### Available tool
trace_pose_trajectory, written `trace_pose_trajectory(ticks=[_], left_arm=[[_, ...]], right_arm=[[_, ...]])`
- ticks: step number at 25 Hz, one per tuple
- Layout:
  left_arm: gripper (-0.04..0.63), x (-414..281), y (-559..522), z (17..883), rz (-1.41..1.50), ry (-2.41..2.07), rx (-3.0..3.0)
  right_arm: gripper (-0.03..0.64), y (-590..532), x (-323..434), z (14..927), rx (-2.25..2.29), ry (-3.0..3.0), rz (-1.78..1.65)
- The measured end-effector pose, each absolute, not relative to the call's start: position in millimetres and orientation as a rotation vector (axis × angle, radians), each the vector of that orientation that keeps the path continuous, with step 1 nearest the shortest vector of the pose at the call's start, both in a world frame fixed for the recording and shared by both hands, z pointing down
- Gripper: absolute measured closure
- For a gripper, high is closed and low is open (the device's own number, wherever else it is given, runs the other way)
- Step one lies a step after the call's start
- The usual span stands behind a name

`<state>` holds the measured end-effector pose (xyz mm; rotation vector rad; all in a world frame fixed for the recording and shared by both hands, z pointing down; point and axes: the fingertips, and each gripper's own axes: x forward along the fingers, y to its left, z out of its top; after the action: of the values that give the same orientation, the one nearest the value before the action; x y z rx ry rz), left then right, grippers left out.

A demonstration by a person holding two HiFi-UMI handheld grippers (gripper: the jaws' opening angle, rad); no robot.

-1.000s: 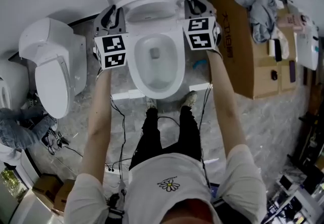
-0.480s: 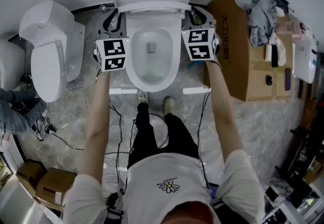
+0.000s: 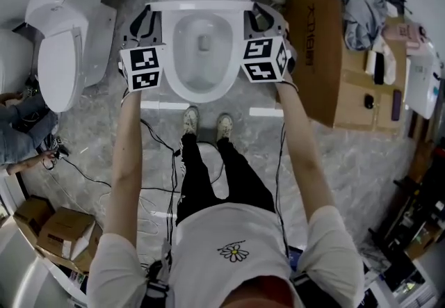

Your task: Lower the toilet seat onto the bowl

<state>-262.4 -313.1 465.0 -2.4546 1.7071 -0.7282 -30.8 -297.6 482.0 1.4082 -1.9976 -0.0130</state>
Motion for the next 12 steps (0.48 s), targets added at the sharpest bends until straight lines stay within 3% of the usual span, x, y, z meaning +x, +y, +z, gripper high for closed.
trace_pose_trajectory(ticks=[12], left_arm=[[0.509,-266,-256,501,-0.854,1.571,-2.505]], right_arm=[[0.52,-243,-36,514,1.357,-1.967,-0.006]])
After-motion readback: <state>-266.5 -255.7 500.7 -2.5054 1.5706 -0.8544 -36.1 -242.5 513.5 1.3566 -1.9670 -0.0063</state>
